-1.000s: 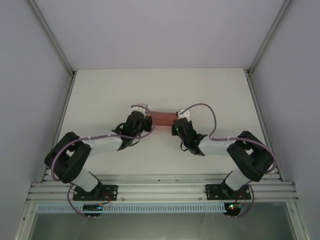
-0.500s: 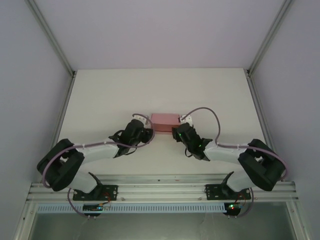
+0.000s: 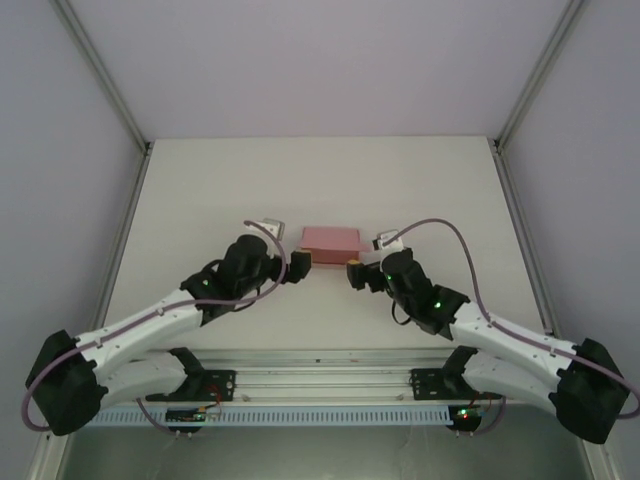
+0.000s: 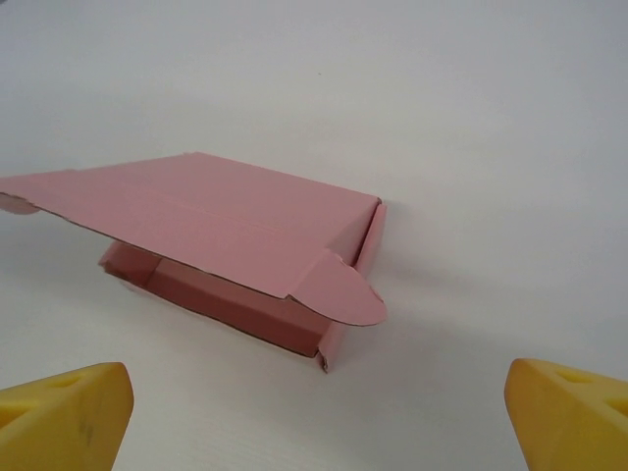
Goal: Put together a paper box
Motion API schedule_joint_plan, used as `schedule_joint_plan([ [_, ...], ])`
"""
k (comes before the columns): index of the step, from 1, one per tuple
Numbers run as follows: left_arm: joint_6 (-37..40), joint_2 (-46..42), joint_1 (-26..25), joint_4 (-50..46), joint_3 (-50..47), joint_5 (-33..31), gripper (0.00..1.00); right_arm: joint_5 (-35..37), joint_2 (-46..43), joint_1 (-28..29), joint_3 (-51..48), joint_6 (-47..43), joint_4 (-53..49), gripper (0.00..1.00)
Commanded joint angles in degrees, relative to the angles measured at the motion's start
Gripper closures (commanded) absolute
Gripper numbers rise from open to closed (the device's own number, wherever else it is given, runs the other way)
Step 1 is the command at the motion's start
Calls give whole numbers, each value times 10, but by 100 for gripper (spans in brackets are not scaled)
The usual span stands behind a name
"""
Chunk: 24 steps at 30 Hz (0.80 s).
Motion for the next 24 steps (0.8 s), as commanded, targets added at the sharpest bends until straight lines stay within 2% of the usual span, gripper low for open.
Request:
schedule_joint_plan([
  [1,-43,21,17,-91,76,-30,0,-41,14,-22,64,-32,-64,1],
  [5,-76,91,76,-128,140,33,0,-83,83,-77,147,5,-100,1],
  [8,-70,147,109,-105,161,90,0,-144,152,-127,188,33,-98,1],
  [13,-68,256,156,-52,194,222,0,-214,268,-168,223,48,-76,1],
  [17,-76,336,180,-18,203,309,1,-251,324,-183,225,49,-65,2],
  [20,-82,381,189,13,197,370,9,-268,342,-183,208,48,-49,6],
  [24,-86,413,189,40,187,409,25,-264,355,-186,169,60,-29,7],
])
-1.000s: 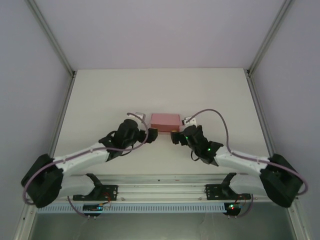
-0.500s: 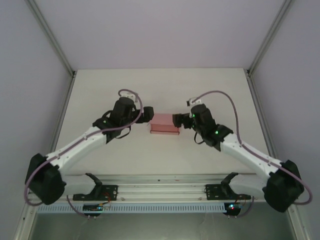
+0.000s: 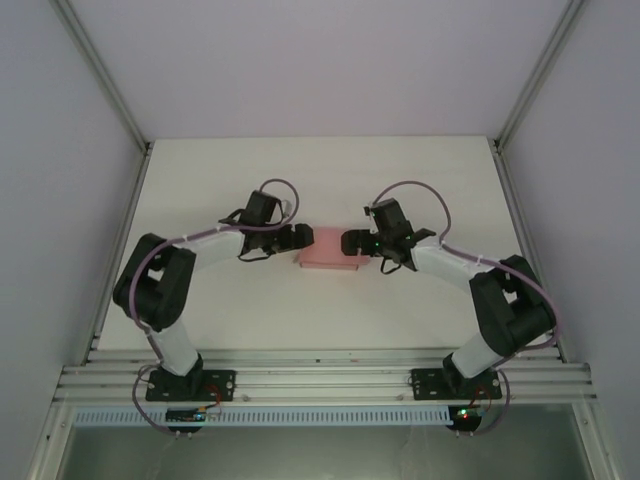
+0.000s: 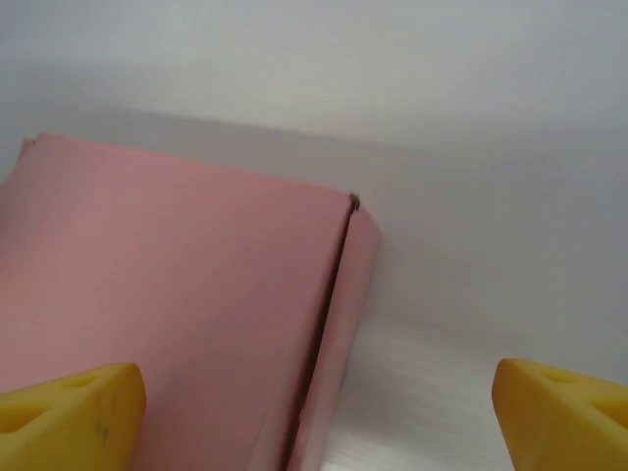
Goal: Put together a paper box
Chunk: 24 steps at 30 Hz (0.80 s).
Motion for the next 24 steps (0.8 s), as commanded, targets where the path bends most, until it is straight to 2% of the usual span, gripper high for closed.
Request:
schedule_joint_plan([
  [1,-3,12,0,47,0,77,28,-20,13,-3,-35,18,20,8],
  [6,0,13,0,58,-17,79,46,-19,30,-4,-67,29,47,15],
  [12,8,30,1,55,-19,71,51,-9,31,-4,-88,40,68,17],
  [16,3,36,5,74,-26,82,64,-19,1,-4,-85,38,58,14],
  [19,-18,34,14,120,-47,108,71,-30,-33,-7,-84,47,51,9],
  [22,-37,36,26,158,-67,144,82,-46,-64,-17,-84,78,45,1],
  [23,-47,35,31,180,-79,155,88,-56,-72,-22,-84,89,44,1],
  [24,-58,36,35,201,-89,163,89,-71,-77,-28,-85,96,45,1],
])
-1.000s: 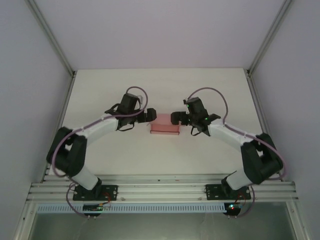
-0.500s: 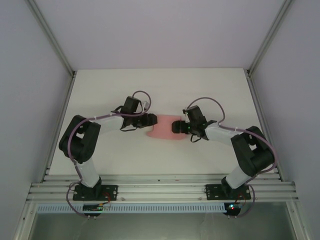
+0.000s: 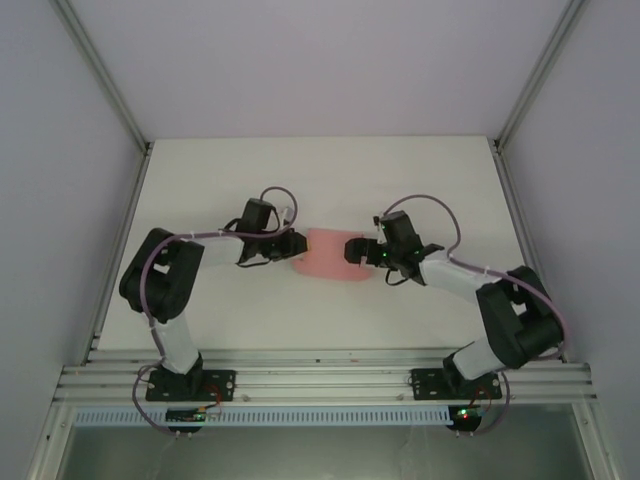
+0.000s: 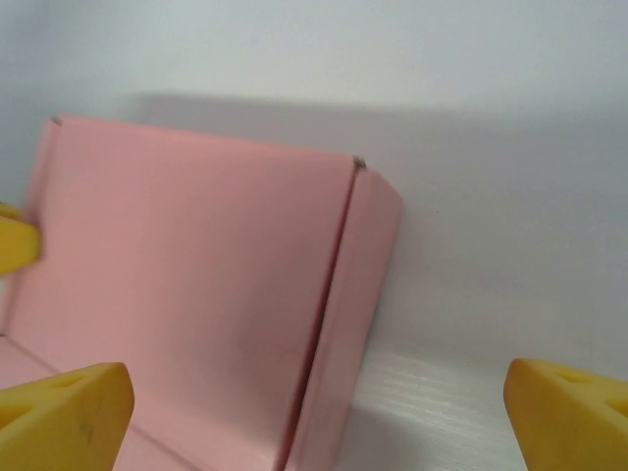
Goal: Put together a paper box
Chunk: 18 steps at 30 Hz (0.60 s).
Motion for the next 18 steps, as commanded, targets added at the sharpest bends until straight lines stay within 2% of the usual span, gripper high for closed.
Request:
schedule_joint_plan([
  [1,-39,10,18,85,-36,56,89,-43,-28,-19,-4,45,-15,1],
  [7,-129,35,59,267,-97,138,92,-114,-28,-50,-22,77,26,1],
  [10,-154,49,69,320,-110,158,92,-160,-12,-54,-15,90,50,1],
  [15,-144,51,72,318,-110,162,91,-232,47,-53,5,115,105,2],
  [18,-135,46,73,303,-109,161,90,-261,88,-51,17,141,142,8],
])
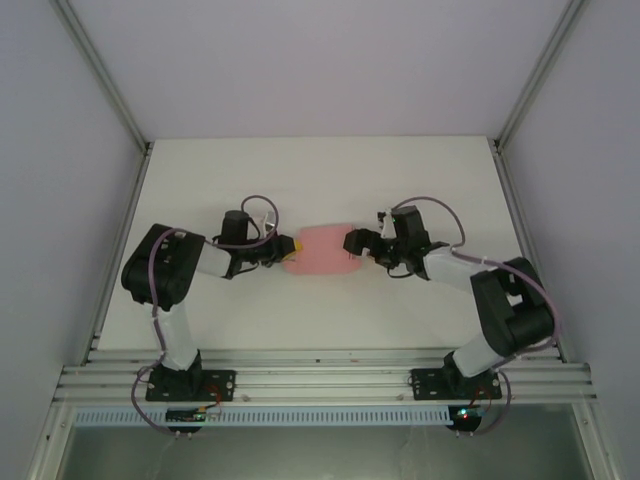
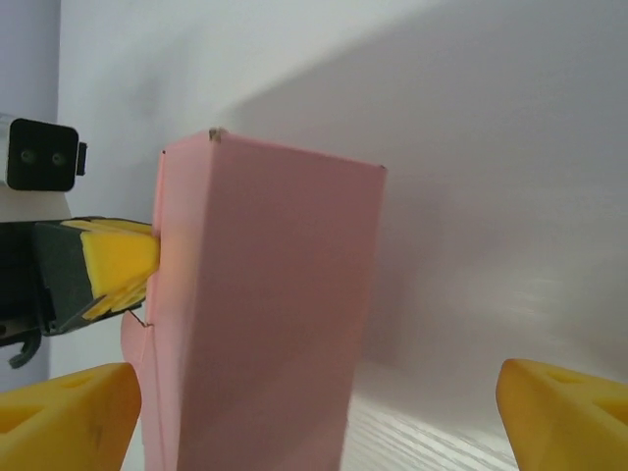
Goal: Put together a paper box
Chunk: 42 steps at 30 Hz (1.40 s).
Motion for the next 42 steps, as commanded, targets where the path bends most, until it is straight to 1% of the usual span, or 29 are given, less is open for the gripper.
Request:
schedule_joint_plan([
  [1,6,1,2,17,-1,19,90,-59,34,3,21,48,62,9],
  [2,7,1,4,16,0,20,90,-63,41,6,21,64,76,11],
  [4,10,1,3,16,1,21,89,-70,49,12,27,74,88,19],
  [6,12,3,4,23,1,27,88,-72,51,14,28,76,96,33],
  [7,11,2,4,29,1,30,87,-76,52,14,27,83,102,38],
  [9,9,-1,4,43,-1,33,85,-81,50,15,23,95,116,51],
  [11,11,-7,4,46,1,33,81,-85,43,15,16,104,123,56],
  [15,25,-34,4,43,3,30,69,-84,23,8,5,131,127,61],
  [16,32,-44,4,35,3,25,62,-84,20,4,5,140,114,62],
  [17,46,-57,4,18,6,20,47,-87,16,-1,7,147,102,63],
  [18,60,-71,4,-8,10,8,35,-93,12,-3,7,149,101,63],
  [19,81,-87,4,-42,16,-6,26,-93,7,-6,7,153,95,63],
  [20,109,-106,4,-86,24,-26,9,-91,0,-8,7,157,84,63],
  [21,133,-126,4,-132,33,-51,0,-91,-7,-11,8,156,72,63],
  [24,214,-188,-1,-243,50,-115,0,-77,-28,-24,29,158,-24,63],
  [25,236,-211,-5,-263,50,-136,0,-66,-33,-28,44,161,-74,64],
  [26,261,-235,-13,-282,48,-162,0,-56,-36,-36,65,157,-146,64],
  [28,320,-274,-36,-320,50,-221,0,-62,-33,-52,98,151,-235,67],
  [29,349,-288,-50,-337,53,-250,0,-78,-32,-59,109,148,-255,66],
  [30,379,-296,-62,-355,58,-265,0,-96,-30,-66,116,151,-267,65],
  [32,431,-303,-84,-400,78,-275,0,-147,-21,-80,131,170,-288,63],
  [33,452,-305,-95,-420,89,-276,0,-173,-13,-88,143,175,-311,63],
  [35,505,-309,-128,-450,107,-291,0,-217,5,-101,168,154,-364,65],
  [37,568,-315,-178,-465,116,-359,1,-249,17,-108,176,160,-392,65],
  [39,626,-320,-223,-469,120,-422,0,-286,29,-117,180,175,-400,66],
  [40,656,-322,-242,-470,121,-438,0,-303,35,-123,182,182,-402,66],
  [42,693,-323,-264,-466,122,-451,0,-322,43,-131,184,190,-407,66],
])
